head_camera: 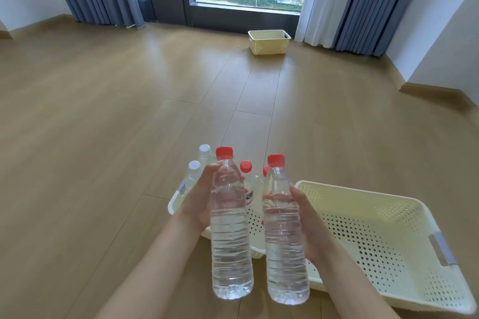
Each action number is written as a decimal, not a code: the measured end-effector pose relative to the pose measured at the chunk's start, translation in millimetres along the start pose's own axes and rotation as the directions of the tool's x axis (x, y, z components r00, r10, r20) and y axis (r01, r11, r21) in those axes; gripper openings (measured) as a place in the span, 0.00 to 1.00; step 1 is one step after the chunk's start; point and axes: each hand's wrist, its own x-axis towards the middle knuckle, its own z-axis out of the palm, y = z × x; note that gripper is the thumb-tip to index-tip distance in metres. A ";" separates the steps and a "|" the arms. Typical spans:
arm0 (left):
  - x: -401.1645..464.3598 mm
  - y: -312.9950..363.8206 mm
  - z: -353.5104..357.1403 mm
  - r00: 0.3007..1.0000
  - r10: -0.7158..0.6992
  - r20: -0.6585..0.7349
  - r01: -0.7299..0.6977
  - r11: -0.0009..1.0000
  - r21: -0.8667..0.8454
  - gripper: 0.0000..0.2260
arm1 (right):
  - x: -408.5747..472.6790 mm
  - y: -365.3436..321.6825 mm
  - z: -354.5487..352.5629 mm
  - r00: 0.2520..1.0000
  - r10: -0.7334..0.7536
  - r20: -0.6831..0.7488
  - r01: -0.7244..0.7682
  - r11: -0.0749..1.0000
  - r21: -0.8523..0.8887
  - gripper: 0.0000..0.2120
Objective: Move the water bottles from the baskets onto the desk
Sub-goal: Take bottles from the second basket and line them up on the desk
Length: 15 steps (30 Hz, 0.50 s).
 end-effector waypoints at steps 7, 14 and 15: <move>20.1 27.2 -11.8 0.994 -0.088 0.068 0.095 0.989 -0.112 0.16 | 9.7 -44.2 27.8 0.999 0.024 0.047 -0.031 0.989 0.145 0.28; -0.1 104.4 103.7 0.983 -0.184 0.006 0.184 0.981 -0.055 0.19 | -44.8 -169.8 65.3 0.993 0.043 -0.107 -0.022 0.982 0.187 0.31; -7.2 120.3 125.8 0.981 -0.193 -0.009 0.192 0.980 -0.055 0.20 | -56.8 -191.6 72.9 0.990 0.036 -0.140 -0.012 0.985 0.174 0.30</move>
